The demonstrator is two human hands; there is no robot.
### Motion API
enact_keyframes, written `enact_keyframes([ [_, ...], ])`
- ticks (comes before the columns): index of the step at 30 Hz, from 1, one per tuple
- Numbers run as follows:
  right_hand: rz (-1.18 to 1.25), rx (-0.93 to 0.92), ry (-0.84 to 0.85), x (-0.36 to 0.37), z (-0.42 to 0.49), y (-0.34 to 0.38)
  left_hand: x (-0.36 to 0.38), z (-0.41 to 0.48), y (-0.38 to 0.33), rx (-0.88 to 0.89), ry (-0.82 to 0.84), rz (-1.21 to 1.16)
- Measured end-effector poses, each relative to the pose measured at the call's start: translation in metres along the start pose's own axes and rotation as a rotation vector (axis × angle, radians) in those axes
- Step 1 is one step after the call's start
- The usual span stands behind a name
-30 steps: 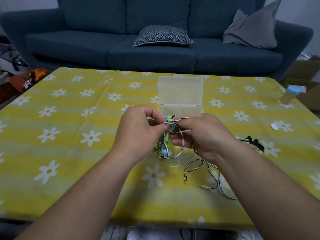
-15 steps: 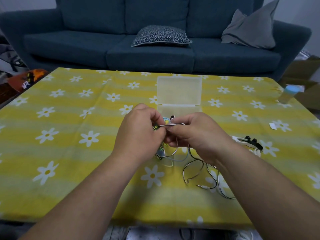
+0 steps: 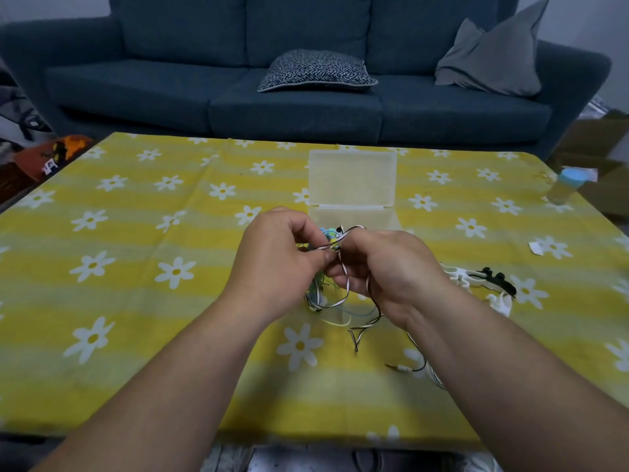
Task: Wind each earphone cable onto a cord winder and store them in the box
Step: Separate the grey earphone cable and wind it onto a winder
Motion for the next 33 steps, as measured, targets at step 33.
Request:
enact_keyframes([
  [33,-0.319,-0.419,-0.150,-0.008,0.000,0.019,0.001,-0.007,-0.011,0.145,-0.243,0.102],
])
Point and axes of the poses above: each hand's wrist, its own z-axis towards the middle knuckle, its own x-axis out of the palm, y = z × x, the point moved 4 cm from there along z, towards the middle knuckle, and after that the axes turned 10 degrees about -x, right-handed, at the moved point
